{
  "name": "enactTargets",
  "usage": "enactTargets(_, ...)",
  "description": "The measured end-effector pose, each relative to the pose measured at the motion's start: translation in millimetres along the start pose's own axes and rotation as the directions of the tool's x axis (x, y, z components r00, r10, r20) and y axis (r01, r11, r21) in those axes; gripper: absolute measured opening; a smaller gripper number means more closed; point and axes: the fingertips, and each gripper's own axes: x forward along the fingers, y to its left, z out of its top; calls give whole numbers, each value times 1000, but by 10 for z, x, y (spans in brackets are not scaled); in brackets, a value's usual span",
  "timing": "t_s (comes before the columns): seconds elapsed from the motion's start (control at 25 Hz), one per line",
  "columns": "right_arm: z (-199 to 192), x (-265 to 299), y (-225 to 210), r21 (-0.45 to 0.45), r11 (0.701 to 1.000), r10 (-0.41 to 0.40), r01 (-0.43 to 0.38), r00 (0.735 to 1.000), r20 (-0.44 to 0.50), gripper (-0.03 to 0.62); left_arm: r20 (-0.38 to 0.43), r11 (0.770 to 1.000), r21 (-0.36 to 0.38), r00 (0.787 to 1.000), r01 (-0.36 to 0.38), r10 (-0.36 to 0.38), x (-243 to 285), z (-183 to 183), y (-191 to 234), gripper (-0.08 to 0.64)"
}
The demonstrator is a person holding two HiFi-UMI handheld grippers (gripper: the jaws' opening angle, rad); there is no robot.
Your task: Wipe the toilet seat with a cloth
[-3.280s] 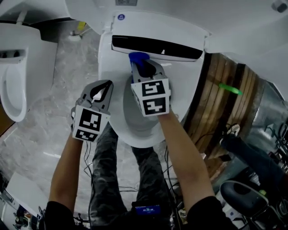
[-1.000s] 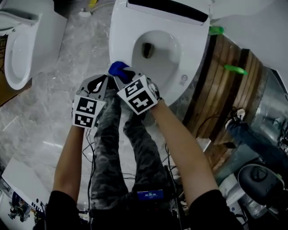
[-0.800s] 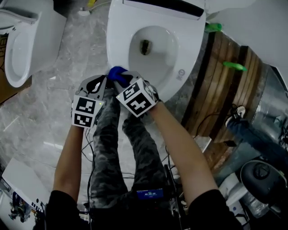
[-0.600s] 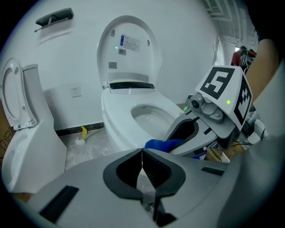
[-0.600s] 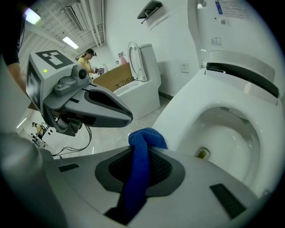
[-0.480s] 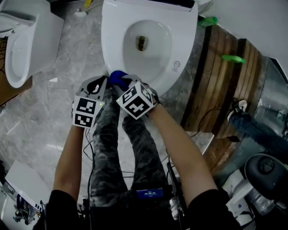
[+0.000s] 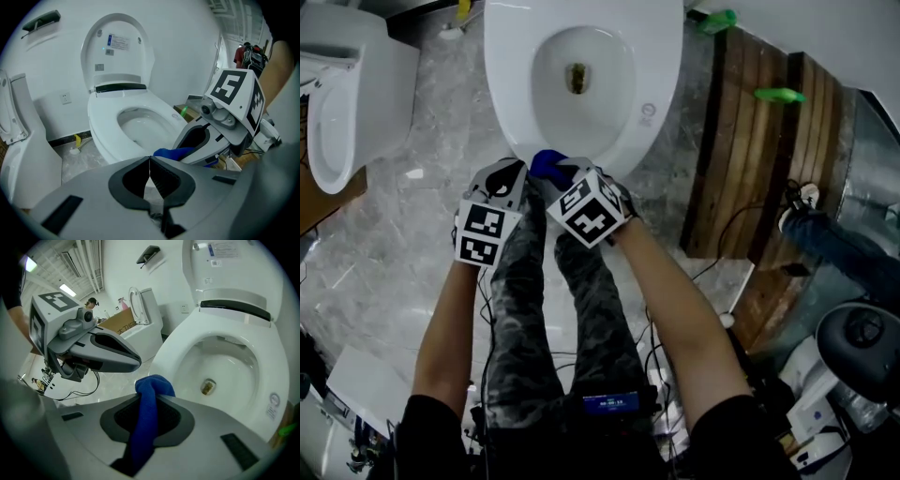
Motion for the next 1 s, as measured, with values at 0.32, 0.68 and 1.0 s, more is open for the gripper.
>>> enactTargets(0.32,-380,-268,-147,79,997,-15,13,999,36,58,-25,997,56,998,59,-58,129,70,-345,12)
enactTargets(0.68,-661,-650,-527,164,984,-83,73,995,58,58,-55,985,120,991,127,-121,356,267,-732,12)
enactTargets(1.0,-767,-809,-786,228,968,-120,102,990,69,61,-74,968,169,981,187,-177,562,464,-965,12)
